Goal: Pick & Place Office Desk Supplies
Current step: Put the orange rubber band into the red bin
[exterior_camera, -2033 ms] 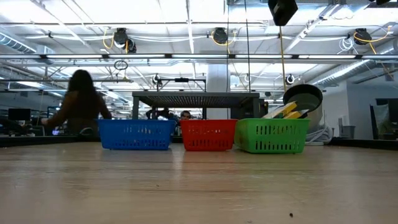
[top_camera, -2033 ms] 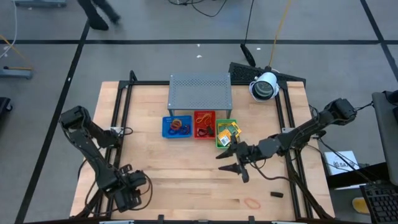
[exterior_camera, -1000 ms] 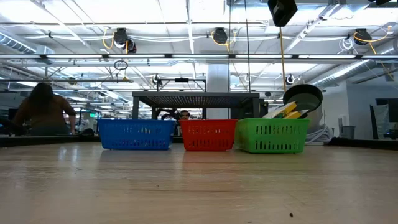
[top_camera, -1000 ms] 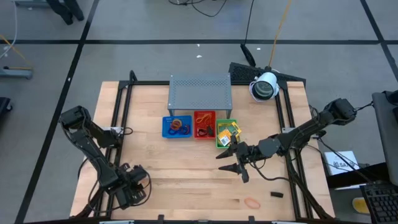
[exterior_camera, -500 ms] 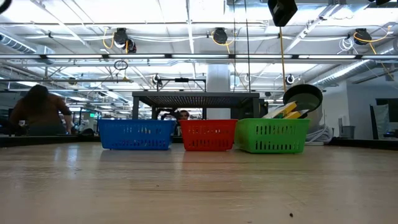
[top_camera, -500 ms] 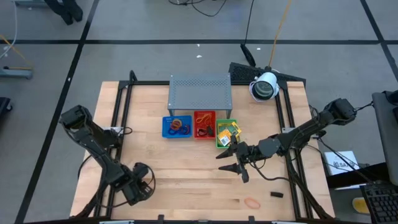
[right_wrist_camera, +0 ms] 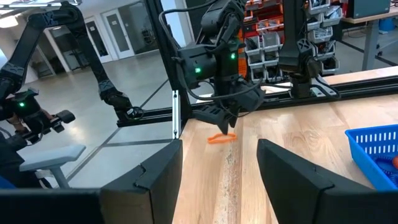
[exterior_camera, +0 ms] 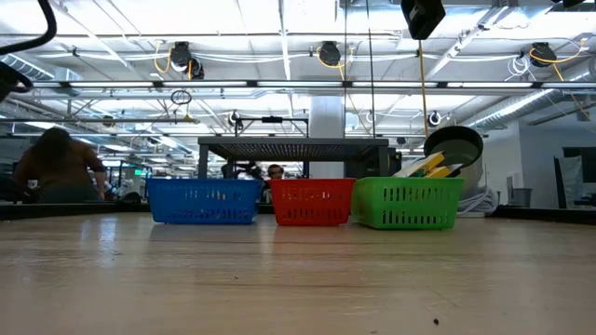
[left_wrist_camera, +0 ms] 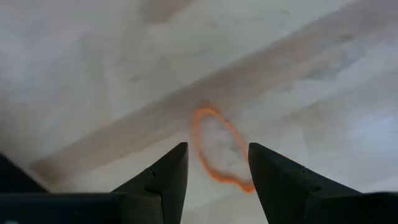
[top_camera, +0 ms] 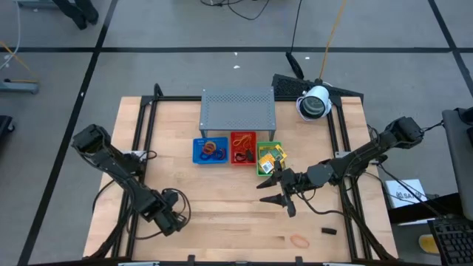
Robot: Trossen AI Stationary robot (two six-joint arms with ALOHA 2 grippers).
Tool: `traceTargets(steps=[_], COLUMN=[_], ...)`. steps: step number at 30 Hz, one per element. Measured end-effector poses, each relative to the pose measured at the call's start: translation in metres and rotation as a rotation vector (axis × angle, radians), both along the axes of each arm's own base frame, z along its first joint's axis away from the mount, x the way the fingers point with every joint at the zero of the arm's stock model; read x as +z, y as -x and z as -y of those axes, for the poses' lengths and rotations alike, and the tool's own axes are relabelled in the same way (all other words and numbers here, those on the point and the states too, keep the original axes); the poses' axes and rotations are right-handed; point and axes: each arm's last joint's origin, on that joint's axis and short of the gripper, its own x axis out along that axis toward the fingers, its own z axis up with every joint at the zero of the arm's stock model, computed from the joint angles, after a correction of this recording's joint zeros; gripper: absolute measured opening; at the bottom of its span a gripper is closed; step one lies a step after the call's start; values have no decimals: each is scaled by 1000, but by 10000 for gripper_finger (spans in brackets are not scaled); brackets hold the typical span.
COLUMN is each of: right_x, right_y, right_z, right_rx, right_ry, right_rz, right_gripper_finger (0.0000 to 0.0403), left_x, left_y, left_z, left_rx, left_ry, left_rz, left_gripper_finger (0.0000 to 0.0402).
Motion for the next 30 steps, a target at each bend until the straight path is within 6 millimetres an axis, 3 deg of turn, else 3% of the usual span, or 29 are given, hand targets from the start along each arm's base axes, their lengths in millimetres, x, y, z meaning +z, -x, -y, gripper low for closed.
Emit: traceTargets(steps=[30], right_x=[0], right_y=[0], right_z=[0], right_rx=[1], right_ry=[0], right_rz=[-1], right_gripper_finger=[196], left_x=[0], left_y=[-1], left_z=[-2], left_rx=[-6], left_ry=[37], left_rz=[-43], left_gripper_finger=[174])
